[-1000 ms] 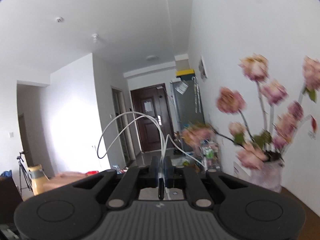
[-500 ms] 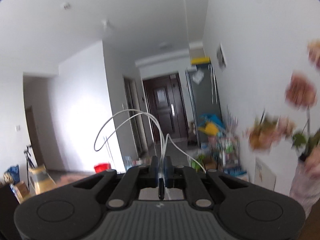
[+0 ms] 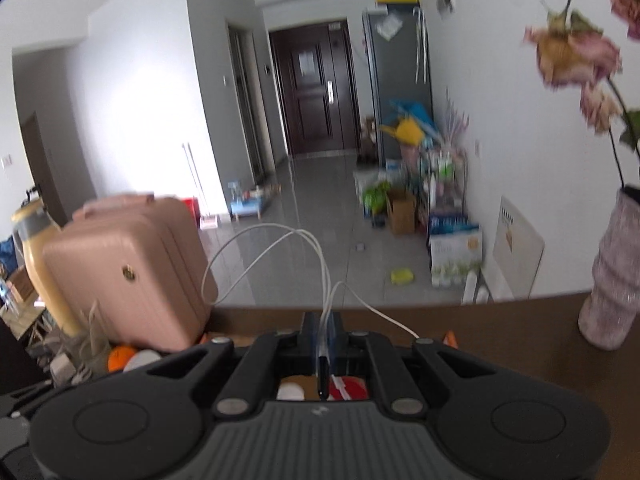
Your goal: Organize rigid objects
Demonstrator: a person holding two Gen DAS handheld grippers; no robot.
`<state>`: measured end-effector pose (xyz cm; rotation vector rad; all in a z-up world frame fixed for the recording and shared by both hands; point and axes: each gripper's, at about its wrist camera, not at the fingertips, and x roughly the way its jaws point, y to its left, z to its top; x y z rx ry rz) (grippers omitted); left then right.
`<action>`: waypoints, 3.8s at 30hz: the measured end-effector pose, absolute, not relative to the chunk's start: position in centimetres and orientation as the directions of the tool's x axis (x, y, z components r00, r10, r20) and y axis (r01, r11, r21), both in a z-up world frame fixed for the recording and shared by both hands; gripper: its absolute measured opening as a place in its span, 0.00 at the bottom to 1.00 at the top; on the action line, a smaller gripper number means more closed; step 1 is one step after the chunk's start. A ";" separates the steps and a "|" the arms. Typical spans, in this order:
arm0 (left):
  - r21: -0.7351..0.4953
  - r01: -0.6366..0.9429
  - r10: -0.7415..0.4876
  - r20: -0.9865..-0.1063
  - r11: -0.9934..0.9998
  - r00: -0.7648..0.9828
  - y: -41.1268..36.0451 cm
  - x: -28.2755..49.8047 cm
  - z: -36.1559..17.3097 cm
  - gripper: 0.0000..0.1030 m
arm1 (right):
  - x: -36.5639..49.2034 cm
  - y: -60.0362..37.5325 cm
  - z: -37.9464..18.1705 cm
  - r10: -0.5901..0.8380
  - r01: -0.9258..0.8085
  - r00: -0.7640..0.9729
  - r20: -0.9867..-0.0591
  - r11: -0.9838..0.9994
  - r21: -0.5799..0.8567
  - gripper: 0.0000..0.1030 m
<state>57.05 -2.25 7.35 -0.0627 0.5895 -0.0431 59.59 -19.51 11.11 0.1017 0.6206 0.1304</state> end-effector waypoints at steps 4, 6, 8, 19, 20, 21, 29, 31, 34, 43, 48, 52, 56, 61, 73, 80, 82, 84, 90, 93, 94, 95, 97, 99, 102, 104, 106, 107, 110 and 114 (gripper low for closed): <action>-0.063 0.024 -0.057 -0.597 0.998 0.800 -2.4 57.4 6.3 0.41 | 59.9 -19.5 9.3 0.140 -0.067 0.732 -0.667 0.989 0.135 0.05; -0.065 0.027 -0.062 -0.615 0.997 0.786 -2.5 57.5 6.0 0.41 | 59.8 -19.5 8.4 0.118 -0.042 0.694 -0.711 0.992 0.123 0.05; -0.066 0.029 -0.064 -0.624 0.997 0.779 -2.5 57.3 5.8 0.41 | 59.4 -19.6 7.8 0.099 -0.022 0.674 -0.732 0.993 0.114 0.05; -0.059 0.056 -0.081 -0.650 0.997 0.756 -3.3 55.5 5.5 0.41 | 56.3 -21.0 5.1 0.052 -0.001 0.612 -0.789 0.998 0.065 0.05; -0.054 0.059 -0.080 -0.654 0.997 0.753 -3.5 55.4 5.4 0.41 | 56.1 -20.8 4.9 0.048 -0.005 0.605 -0.795 0.998 0.056 0.05; -0.049 0.061 -0.078 -0.658 0.997 0.749 -3.6 55.4 5.3 0.41 | 56.2 -20.8 4.7 0.045 -0.008 0.601 -0.798 0.999 0.050 0.05; -0.059 0.027 -0.060 -0.685 0.998 0.726 -3.9 57.6 3.6 0.41 | 59.8 -21.2 4.6 0.071 0.008 0.638 -0.766 0.995 0.099 0.05; -0.058 0.021 -0.055 -0.692 0.998 0.720 -4.0 58.3 3.2 0.41 | 61.4 -21.5 5.4 0.080 0.019 0.656 -0.751 0.992 0.122 0.05; -0.063 0.023 -0.060 -0.689 0.998 0.722 -4.2 59.0 3.0 0.41 | 63.2 -21.8 6.7 0.095 0.024 0.693 -0.715 0.988 0.154 0.05; -0.065 0.030 -0.067 -0.710 0.997 0.701 -4.5 60.6 1.1 0.41 | 65.1 -21.0 3.3 0.108 0.003 0.647 -0.755 0.990 0.144 0.05; -0.051 0.037 -0.062 -0.734 0.998 0.677 -4.5 61.1 -0.4 0.41 | 65.6 -20.6 0.3 0.089 0.005 0.594 -0.799 0.993 0.114 0.05; -0.048 0.048 -0.068 -0.739 0.998 0.670 -4.5 61.2 -0.9 0.41 | 65.1 -20.7 -0.5 0.086 0.000 0.582 -0.808 0.994 0.106 0.14; -0.034 0.052 -0.060 -0.730 0.998 0.681 -4.4 60.7 -0.9 0.70 | 63.7 -21.2 -0.4 0.073 -0.010 0.602 -0.795 0.996 0.084 0.51; -0.023 0.048 -0.051 -0.698 0.999 0.714 -3.8 59.2 0.4 0.91 | 61.1 -23.1 0.3 0.061 0.010 0.645 -0.762 0.996 0.088 0.71; -0.013 0.052 -0.050 -0.558 0.999 0.828 -2.4 50.0 5.1 1.00 | 50.3 -25.6 4.3 0.065 0.009 0.782 -0.620 0.993 0.116 0.96; 0.007 0.060 -0.051 -0.432 0.998 0.900 -1.8 40.0 7.8 1.00 | 39.8 -24.7 7.2 0.074 -0.029 0.875 -0.479 0.994 0.101 1.00; 0.006 0.053 -0.046 -0.407 0.999 0.912 -1.5 37.1 8.2 1.00 | 36.7 -24.5 7.7 0.085 -0.043 0.888 -0.453 0.994 0.103 1.00; 0.002 0.048 -0.043 -0.391 0.999 0.919 -1.2 34.2 8.5 1.00 | 33.7 -24.4 8.1 0.087 -0.048 0.897 -0.434 0.994 0.099 1.00; -0.004 0.005 -0.006 -0.365 1.000 0.931 -0.6 25.8 8.0 1.00 | 24.1 -24.0 7.9 0.081 -0.056 0.919 -0.385 0.996 0.074 1.00; -0.011 0.023 -0.026 -0.384 1.000 0.923 -0.7 22.2 7.2 1.00 | 20.3 -23.8 7.0 0.072 -0.048 0.919 -0.387 0.996 0.071 1.00; -0.013 0.025 -0.028 -0.386 1.000 0.922 -0.7 21.2 6.9 1.00 | 19.0 -23.8 6.7 0.067 -0.044 0.918 -0.390 0.997 0.070 1.00; -0.013 0.022 -0.025 -0.385 1.000 0.923 -0.7 20.0 6.6 1.00 | 18.0 -23.8 6.4 0.065 -0.041 0.918 -0.392 0.997 0.068 1.00; -0.019 0.016 -0.022 -0.382 1.000 0.924 -0.9 18.1 6.1 1.00 | 15.9 -23.7 5.8 0.059 -0.036 0.917 -0.395 0.997 0.066 1.00; -0.027 0.018 -0.027 -0.388 0.999 0.921 -1.0 16.5 5.6 1.00 | 14.2 -23.6 5.2 0.048 -0.024 0.916 -0.397 0.998 0.064 1.00; -0.022 0.026 -0.033 -0.382 0.999 0.924 -1.5 14.3 4.9 1.00 | 12.3 -23.6 4.4 0.032 -0.008 0.915 -0.402 0.998 0.061 1.00; -0.007 0.028 -0.028 -0.376 1.000 0.926 -1.9 13.0 4.6 1.00 | 11.2 -23.7 4.0 0.024 0.001 0.916 -0.399 0.998 0.061 1.00; 0.005 0.032 -0.028 -0.371 0.999 0.928 -2.2 11.9 4.3 1.00 | 10.4 -23.7 3.8 0.020 0.005 0.917 -0.398 0.998 0.062 1.00; 0.009 0.036 -0.030 -0.370 0.999 0.928 -2.3 11.4 4.3 1.00 | 10.0 -23.7 3.8 0.021 0.004 0.917 -0.398 0.998 0.061 1.00; 0.017 0.039 -0.029 -0.367 0.999 0.930 -2.5 10.5 4.2 1.00 | 9.0 -23.6 3.7 0.019 0.003 0.920 -0.391 0.998 0.057 1.00; 0.014 0.033 -0.026 -0.357 0.999 0.934 -2.5 9.6 4.3 1.00 | 8.0 -23.6 3.6 0.019 0.002 0.924 -0.383 0.998 0.056 1.00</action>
